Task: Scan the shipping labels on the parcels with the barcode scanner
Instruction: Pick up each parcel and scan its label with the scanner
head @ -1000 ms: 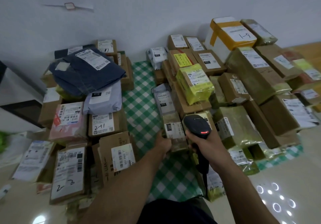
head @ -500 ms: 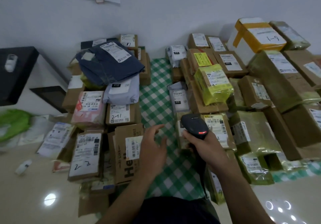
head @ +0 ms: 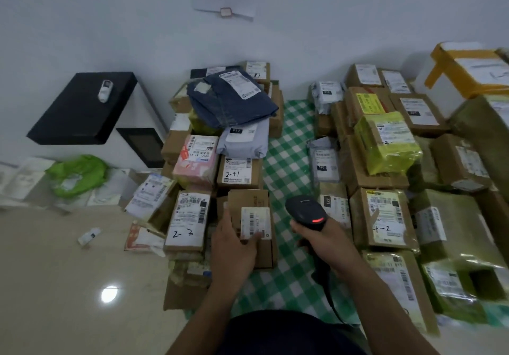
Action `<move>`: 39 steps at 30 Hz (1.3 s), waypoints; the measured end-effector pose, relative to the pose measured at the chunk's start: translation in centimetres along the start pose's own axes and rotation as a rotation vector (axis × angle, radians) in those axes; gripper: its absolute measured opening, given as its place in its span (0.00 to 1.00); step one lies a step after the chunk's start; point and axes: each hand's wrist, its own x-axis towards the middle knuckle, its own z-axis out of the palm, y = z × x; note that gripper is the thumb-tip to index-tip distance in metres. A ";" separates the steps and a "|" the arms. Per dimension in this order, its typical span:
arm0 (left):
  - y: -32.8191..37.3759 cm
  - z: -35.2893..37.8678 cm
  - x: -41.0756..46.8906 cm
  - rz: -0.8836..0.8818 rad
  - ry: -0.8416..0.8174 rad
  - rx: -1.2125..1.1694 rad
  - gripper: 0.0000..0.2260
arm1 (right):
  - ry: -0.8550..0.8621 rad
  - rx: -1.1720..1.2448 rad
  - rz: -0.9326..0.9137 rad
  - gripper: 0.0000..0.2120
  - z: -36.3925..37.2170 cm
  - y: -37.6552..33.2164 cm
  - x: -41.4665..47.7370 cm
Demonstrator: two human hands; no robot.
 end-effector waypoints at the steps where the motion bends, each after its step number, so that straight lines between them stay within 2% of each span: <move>1: 0.0 -0.2 0.4 -0.018 -0.003 -0.013 0.39 | -0.004 -0.008 0.003 0.07 0.3 0.0 0.0; 5: 1.0 -1.0 0.6 -0.072 -0.012 -0.184 0.30 | -0.014 -0.054 0.035 0.07 1.4 0.5 0.3; 8: 1.7 -1.8 0.1 -0.050 -0.049 -0.288 0.25 | -0.028 -0.055 0.026 0.06 1.9 0.8 0.1; 13: 3.1 -3.3 -0.5 0.005 -0.017 -0.429 0.18 | -0.034 -0.040 -0.052 0.11 1.3 0.4 -0.8; 16: 5.0 -3.7 0.2 0.073 -0.053 -0.467 0.17 | -0.008 -0.037 -0.094 0.13 0.2 -0.2 -1.7; 22: 10.4 -3.1 4.3 0.363 -0.119 -0.278 0.16 | 0.204 -0.190 -0.254 0.13 -3.2 -2.1 -3.2; 30: 19.1 -2.3 9.8 0.637 -0.198 -0.014 0.16 | 0.139 -0.261 -0.289 0.12 -5.9 -5.1 -3.6; 34: 21.2 -1.8 11.2 0.694 -0.243 0.110 0.16 | 0.139 -0.242 -0.287 0.12 -5.9 -5.9 -3.8; 39: 21.8 -1.4 12.1 0.689 -0.270 0.134 0.17 | 0.151 -0.270 -0.275 0.11 -6.0 -6.5 -4.0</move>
